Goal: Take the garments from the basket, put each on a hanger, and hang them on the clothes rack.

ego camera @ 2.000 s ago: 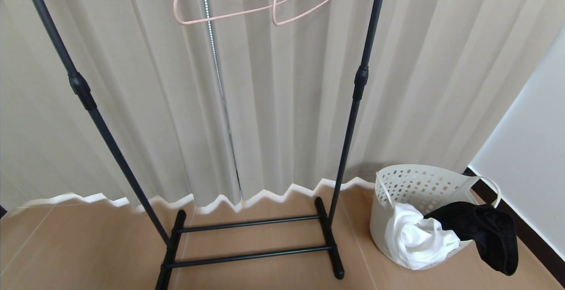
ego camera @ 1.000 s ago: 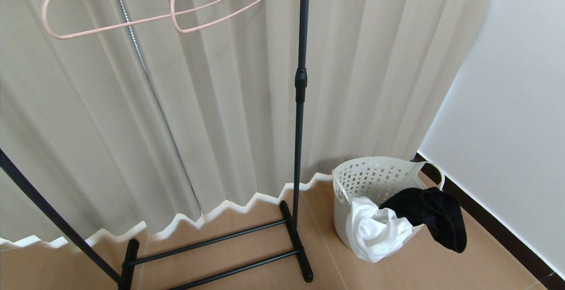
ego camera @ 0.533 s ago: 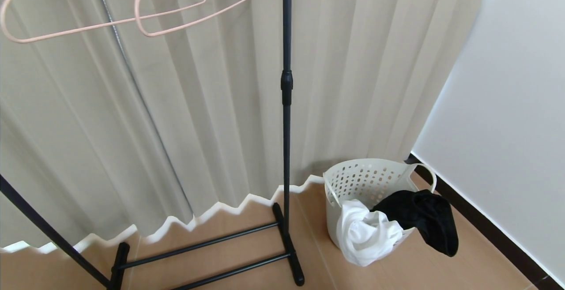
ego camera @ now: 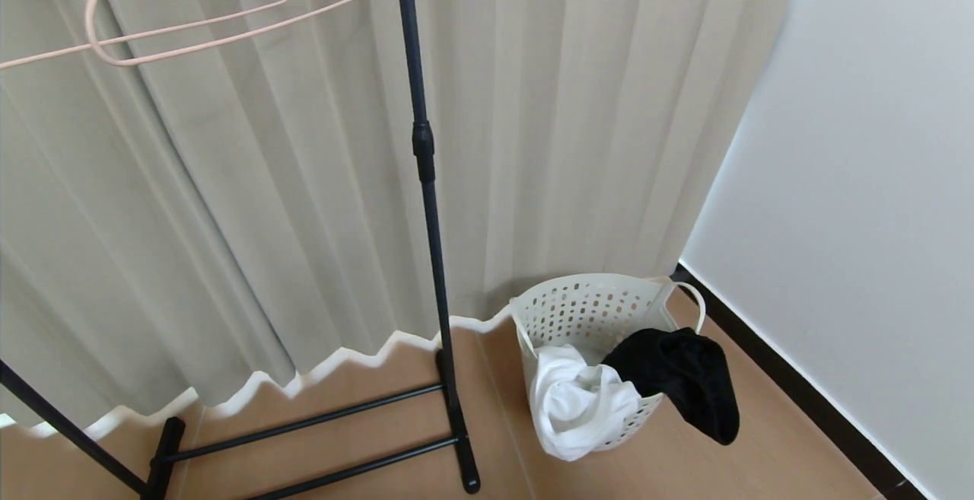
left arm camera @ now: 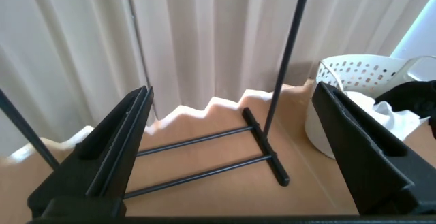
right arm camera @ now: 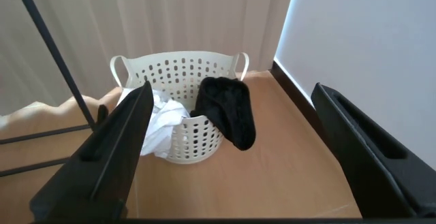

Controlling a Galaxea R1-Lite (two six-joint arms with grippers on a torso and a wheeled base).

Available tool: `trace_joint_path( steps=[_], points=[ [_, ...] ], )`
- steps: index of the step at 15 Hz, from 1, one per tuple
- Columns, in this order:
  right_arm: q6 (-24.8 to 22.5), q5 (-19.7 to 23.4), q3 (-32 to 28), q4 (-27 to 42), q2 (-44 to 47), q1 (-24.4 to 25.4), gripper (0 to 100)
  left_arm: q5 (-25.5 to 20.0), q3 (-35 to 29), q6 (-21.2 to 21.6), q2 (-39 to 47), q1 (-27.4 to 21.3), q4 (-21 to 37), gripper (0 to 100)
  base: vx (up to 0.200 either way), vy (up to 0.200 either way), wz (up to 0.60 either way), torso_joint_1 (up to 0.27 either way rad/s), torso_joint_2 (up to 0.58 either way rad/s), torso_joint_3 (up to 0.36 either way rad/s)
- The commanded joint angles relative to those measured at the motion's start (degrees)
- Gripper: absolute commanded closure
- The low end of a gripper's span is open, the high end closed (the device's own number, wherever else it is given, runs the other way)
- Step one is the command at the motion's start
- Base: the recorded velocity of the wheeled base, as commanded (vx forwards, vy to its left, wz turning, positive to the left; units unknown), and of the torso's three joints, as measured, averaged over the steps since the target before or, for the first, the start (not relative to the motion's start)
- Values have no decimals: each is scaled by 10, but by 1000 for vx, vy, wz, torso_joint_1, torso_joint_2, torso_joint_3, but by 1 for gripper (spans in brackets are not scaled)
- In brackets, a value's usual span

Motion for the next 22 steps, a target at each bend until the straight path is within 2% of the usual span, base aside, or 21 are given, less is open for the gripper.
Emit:
trace_joint_path(
  steps=[1, 3, 11, 22],
  points=[
    [0, 0, 0, 0, 0, 0, 0, 0, 0, 1, 1, 0, 0, 0, 0, -200, 0, 2, -2, 2],
    [0, 0, 0, 0, 0, 0, 0, 0, 0, -1, 1, 0, -1, 0, 0, -200, 0, 0, 0, 2],
    [0, 0, 0, 0, 0, 0, 0, 0, 0, -1, 1, 0, 0, 0, 0, 0, 0, 0, 0, 0],
    [0, 0, 0, 0, 0, 0, 0, 0, 0, -2, 1, 0, 0, 0, 0, 0, 0, 3, 3, -182]
  ],
)
